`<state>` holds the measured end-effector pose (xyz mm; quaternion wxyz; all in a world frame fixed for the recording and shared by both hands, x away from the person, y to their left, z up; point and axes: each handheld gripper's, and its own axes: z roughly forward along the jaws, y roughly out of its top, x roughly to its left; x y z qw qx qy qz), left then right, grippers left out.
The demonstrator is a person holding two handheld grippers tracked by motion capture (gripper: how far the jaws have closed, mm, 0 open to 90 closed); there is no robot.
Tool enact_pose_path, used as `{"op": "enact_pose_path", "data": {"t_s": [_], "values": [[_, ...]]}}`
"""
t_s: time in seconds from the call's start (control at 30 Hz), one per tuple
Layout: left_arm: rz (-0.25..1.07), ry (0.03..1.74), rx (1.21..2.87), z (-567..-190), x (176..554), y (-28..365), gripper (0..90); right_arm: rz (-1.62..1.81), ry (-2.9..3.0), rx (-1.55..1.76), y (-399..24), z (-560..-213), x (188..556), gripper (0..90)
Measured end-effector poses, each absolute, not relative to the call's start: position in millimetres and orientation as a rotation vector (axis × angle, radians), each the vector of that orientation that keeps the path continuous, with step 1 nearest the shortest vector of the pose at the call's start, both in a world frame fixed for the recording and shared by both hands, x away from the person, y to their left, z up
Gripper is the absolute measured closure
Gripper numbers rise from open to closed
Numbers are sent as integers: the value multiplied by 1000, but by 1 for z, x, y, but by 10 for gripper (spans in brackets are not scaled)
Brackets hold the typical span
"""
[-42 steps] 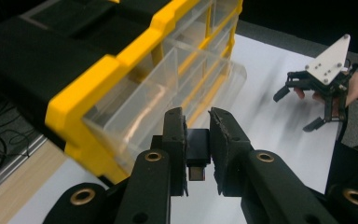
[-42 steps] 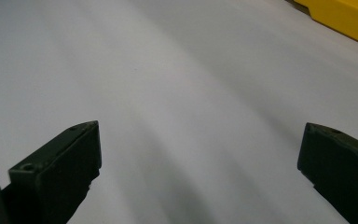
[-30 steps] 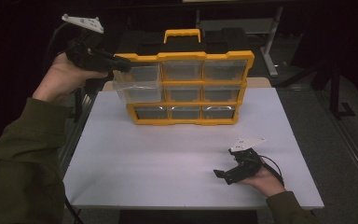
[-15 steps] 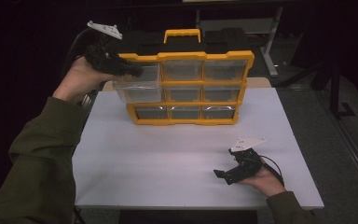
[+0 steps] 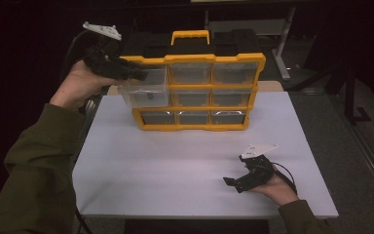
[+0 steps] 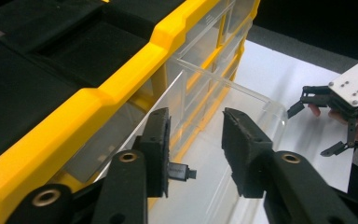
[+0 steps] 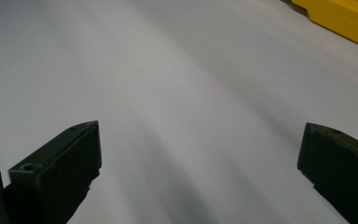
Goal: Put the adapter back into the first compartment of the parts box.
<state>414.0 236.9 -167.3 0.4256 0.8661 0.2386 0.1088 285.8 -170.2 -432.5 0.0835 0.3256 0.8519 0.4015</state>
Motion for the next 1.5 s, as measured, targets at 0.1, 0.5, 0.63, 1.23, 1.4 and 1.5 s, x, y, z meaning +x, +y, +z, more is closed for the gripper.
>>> {"op": "enact_pose_path", "data": {"t_s": [0.1,0.5,0.63,1.23,1.4,1.5], "values": [[272,603,2156,-165,409,244,541,1195,2545,970,-170,-433,286,0],[305,638,2127,-167,388,272,348,1202,2540,977,-172,-433,285,0],[313,649,2119,-173,382,281,292,1201,2537,979,-174,-434,285,0],[330,715,2130,-221,360,297,135,1200,2537,970,-169,-433,287,0],[323,717,2136,-236,354,296,127,1204,2538,968,-169,-433,287,0],[320,717,2129,-247,351,294,127,1205,2537,969,-170,-433,288,0]]}}
